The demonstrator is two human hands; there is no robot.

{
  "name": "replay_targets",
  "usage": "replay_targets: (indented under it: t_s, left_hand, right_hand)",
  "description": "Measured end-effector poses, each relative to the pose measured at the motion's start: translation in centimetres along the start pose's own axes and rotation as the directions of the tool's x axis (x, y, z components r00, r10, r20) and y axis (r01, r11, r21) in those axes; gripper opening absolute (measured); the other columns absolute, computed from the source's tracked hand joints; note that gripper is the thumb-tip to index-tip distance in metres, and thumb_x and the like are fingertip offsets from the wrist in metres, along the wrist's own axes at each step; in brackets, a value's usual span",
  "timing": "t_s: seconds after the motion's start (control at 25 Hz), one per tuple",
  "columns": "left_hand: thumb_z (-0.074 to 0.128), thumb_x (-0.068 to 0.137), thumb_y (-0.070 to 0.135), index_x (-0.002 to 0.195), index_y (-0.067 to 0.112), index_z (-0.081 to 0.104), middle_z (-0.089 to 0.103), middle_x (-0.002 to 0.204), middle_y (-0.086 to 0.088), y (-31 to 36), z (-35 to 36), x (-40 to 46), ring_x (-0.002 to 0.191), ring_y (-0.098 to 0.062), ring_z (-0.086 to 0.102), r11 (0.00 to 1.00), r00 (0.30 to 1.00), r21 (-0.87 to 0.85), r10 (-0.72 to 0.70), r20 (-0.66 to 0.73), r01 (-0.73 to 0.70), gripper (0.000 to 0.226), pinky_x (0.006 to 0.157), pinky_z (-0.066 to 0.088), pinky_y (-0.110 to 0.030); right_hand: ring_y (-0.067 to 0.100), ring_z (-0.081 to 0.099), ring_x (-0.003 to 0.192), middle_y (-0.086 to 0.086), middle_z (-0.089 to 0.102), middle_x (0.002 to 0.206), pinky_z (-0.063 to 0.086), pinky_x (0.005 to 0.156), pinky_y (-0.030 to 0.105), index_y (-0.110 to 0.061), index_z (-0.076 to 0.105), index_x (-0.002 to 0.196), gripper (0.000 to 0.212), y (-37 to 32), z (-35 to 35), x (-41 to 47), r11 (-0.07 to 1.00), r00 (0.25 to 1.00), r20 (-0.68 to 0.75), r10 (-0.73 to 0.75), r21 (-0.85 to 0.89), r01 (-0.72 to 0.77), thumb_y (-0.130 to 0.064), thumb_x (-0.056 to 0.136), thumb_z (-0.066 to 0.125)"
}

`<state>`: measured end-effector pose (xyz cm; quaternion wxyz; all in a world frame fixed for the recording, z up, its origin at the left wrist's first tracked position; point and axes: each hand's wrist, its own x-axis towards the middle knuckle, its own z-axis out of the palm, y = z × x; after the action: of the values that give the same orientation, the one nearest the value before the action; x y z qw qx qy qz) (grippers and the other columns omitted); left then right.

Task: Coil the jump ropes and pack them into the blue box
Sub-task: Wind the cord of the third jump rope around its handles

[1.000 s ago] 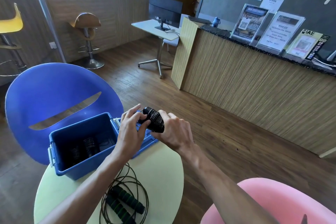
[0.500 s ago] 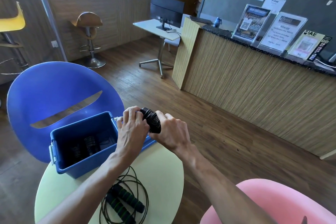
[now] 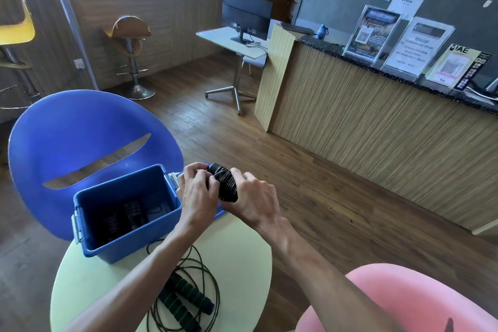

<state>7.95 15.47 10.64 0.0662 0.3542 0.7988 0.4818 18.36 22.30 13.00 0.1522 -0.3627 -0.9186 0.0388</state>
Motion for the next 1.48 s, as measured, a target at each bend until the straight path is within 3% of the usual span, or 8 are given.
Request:
replay_targets:
  t_s: [0.28, 0.4, 0.52, 0.64, 0.76, 1.12, 1.36, 1.48]
  left_hand:
    - [0.048, 0.097, 0.02, 0.078, 0.019, 0.062, 0.043, 0.128, 0.007, 1.0, -1.0, 0.9, 0.115, -0.013, 0.048, 0.873, 0.961, -0.408, -0.205, 0.186, 0.266, 0.024, 0.101, 0.039, -0.034]
    - [0.059, 0.094, 0.015, 0.083, 0.014, 0.066, 0.053, 0.122, 0.002, 0.2, -1.7, 1.0, 0.102, -0.014, 0.054, 0.995, 0.991, -0.1, 0.01, 0.132, 0.003, 0.013, 0.092, 0.039, -0.035]
    - [0.068, 0.088, 0.022, 0.086, 0.018, 0.069, 0.061, 0.108, 0.004, -1.3, -2.6, 1.1, 0.093, -0.023, 0.058, 0.908, 0.934, 0.22, 0.344, 0.095, -0.357, 0.005, 0.081, 0.043, -0.04]
    - [0.073, 0.084, 0.03, 0.1, 0.017, 0.062, 0.057, 0.107, 0.005, -1.9, -3.8, 2.0, 0.097, -0.014, 0.055, 0.946, 0.949, 0.09, 0.305, 0.084, -0.312, 0.023, 0.084, 0.045, -0.033]
    - [0.069, 0.088, 0.024, 0.127, 0.023, 0.056, 0.061, 0.118, 0.009, -2.3, -4.4, 2.7, 0.105, -0.009, 0.06, 0.974, 0.919, -0.139, 0.216, 0.331, -0.179, 0.041, 0.093, 0.05, -0.035]
    - [0.07, 0.085, 0.032, 0.117, 0.025, 0.06, 0.055, 0.113, 0.007, -2.1, -4.0, 2.7, 0.101, -0.006, 0.057, 0.965, 0.91, -0.144, 0.256, 0.327, -0.22, 0.034, 0.092, 0.048, -0.027]
    - [0.079, 0.065, 0.053, 0.152, 0.023, 0.017, 0.023, 0.156, 0.006, -3.6, -5.2, 3.2, 0.143, -0.014, 0.024, 0.617, 0.672, 0.332, 0.469, 0.574, -0.714, 0.111, 0.113, 0.027, -0.032]
    - [0.081, 0.066, 0.032, 0.137, 0.012, 0.038, 0.052, 0.13, -0.002, -3.8, -4.1, 2.9, 0.12, -0.021, 0.052, 0.557, 0.659, 0.36, 0.57, 0.491, -0.749, 0.086, 0.097, 0.037, -0.027]
  right_hand:
    - [0.036, 0.07, 0.078, 0.004, 0.065, 0.093, 0.042, 0.058, 0.036, -0.019, 0.053, 0.119, 0.044, -0.3, 0.0, 0.3, 1.0, 1.0, -0.016, 0.019, -0.006, -0.019, -0.049, 0.086, 0.059]
    - [0.035, 0.069, 0.084, 0.005, 0.063, 0.099, 0.039, 0.061, 0.036, -0.02, 0.05, 0.127, 0.051, 0.2, -0.3, 0.4, 0.999, 0.999, 0.032, -0.02, -0.038, 0.021, -0.051, 0.087, 0.059]
    - [0.033, 0.069, 0.081, 0.004, 0.062, 0.097, 0.039, 0.06, 0.035, -0.021, 0.05, 0.128, 0.054, 0.4, -0.3, 0.1, 0.997, 0.999, 0.015, -0.044, -0.056, 0.045, -0.053, 0.086, 0.06]
    - [0.034, 0.069, 0.076, 0.003, 0.063, 0.093, 0.043, 0.058, 0.036, -0.022, 0.053, 0.127, 0.055, 0.4, -0.1, 0.1, 0.999, 0.999, -0.007, -0.042, -0.027, 0.042, -0.055, 0.083, 0.061]
    - [0.034, 0.068, 0.075, 0.001, 0.063, 0.089, 0.045, 0.06, 0.037, -0.025, 0.053, 0.125, 0.055, 0.6, 0.2, 0.0, 0.998, 0.998, 0.025, -0.056, -0.001, 0.056, -0.055, 0.08, 0.063]
    - [0.034, 0.069, 0.08, -0.001, 0.064, 0.093, 0.041, 0.061, 0.036, -0.03, 0.05, 0.125, 0.056, -0.2, 0.9, -0.3, 0.997, 0.996, 0.065, -0.061, 0.044, 0.059, -0.059, 0.08, 0.065]
    - [0.032, 0.067, 0.092, 0.001, 0.063, 0.101, 0.05, 0.074, 0.04, -0.032, 0.045, 0.137, 0.069, 1.4, -0.3, 0.3, 0.991, 0.985, 0.125, -0.12, 0.081, 0.11, -0.066, 0.08, 0.063]
    - [0.03, 0.066, 0.094, 0.002, 0.062, 0.103, 0.051, 0.078, 0.041, -0.03, 0.042, 0.142, 0.077, 1.1, 0.2, -0.1, 0.981, 0.971, 0.145, -0.191, 0.073, 0.182, -0.072, 0.08, 0.06]
